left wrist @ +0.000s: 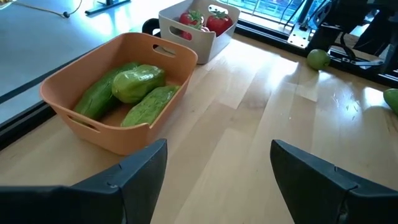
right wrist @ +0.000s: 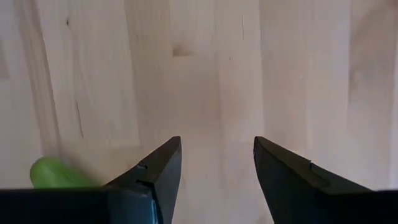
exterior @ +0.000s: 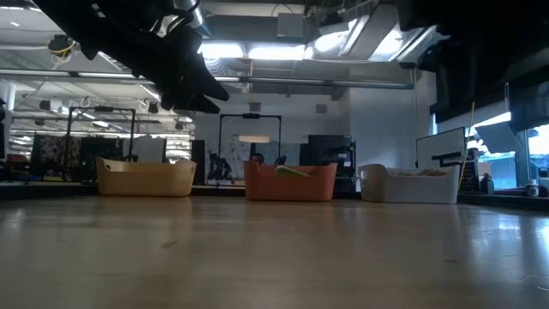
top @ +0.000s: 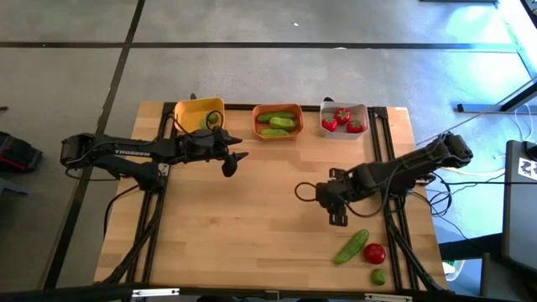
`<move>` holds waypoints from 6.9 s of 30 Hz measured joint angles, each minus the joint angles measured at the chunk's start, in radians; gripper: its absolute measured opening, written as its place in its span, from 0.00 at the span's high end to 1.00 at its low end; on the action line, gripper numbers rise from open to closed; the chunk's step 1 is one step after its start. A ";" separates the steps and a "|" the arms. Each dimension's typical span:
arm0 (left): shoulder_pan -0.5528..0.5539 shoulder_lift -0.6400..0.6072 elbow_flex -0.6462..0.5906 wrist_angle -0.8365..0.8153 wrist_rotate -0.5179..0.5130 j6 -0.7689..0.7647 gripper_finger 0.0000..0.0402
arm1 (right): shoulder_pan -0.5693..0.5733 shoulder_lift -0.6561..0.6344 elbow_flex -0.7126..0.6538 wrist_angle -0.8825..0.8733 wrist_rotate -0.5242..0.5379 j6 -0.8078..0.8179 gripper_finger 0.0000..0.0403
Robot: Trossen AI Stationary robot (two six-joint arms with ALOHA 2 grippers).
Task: Sort produce into baskets
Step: Put the cucumber into the orange bin, then put the lime into the yellow bin
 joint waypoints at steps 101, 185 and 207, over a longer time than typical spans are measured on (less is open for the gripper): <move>-0.194 0.000 0.000 0.139 0.000 0.053 0.30 | -0.142 0.033 -0.170 0.559 0.060 -0.179 0.58; -0.161 0.166 0.000 0.183 -0.089 0.030 0.30 | -0.729 0.167 -0.010 0.886 0.089 -0.828 0.32; -0.168 0.165 0.000 0.183 -0.087 -0.027 0.30 | -0.286 0.039 -0.010 0.294 0.080 -0.399 0.32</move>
